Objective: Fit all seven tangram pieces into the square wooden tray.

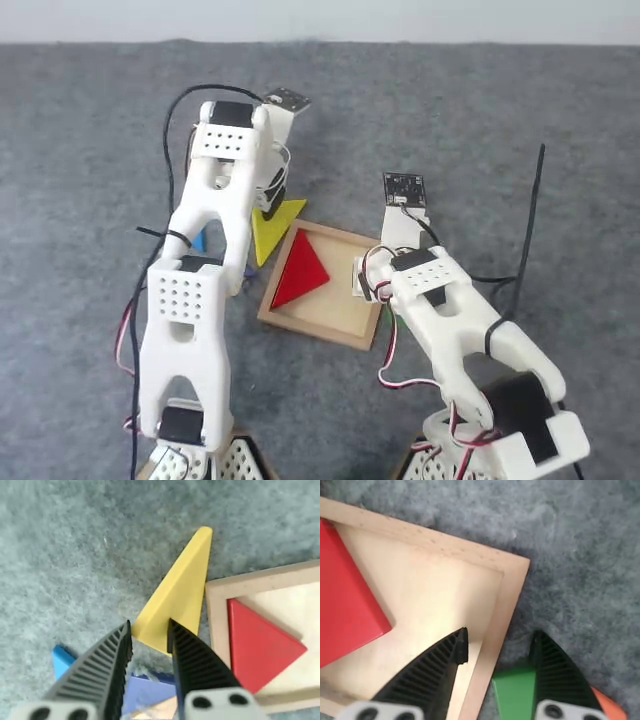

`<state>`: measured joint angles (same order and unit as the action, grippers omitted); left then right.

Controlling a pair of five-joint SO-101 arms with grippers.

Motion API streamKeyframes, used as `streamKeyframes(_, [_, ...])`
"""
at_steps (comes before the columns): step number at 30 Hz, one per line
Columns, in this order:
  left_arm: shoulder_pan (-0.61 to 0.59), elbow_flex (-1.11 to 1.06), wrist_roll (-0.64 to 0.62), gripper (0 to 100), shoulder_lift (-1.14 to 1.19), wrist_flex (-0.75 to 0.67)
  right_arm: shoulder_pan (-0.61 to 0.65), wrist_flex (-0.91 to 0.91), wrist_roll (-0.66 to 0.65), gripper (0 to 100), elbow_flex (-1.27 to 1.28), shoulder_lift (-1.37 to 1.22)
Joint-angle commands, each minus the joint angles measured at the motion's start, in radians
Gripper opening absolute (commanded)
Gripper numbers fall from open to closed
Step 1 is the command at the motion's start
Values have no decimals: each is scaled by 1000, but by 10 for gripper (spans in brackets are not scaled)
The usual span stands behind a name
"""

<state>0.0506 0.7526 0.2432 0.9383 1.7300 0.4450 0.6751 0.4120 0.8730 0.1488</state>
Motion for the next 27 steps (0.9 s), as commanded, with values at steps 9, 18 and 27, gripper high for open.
streamKeyframes(9, [163,-328,51,39,-138,-20,-62,12,11,213,-63,-4])
streamKeyframes(18, [166,-452,57,44,-163,-95,-64,13,11,213,-63,-2])
streamKeyframes(27, [160,-423,17,11,-173,-120,-77,13,11,213,-61,1])
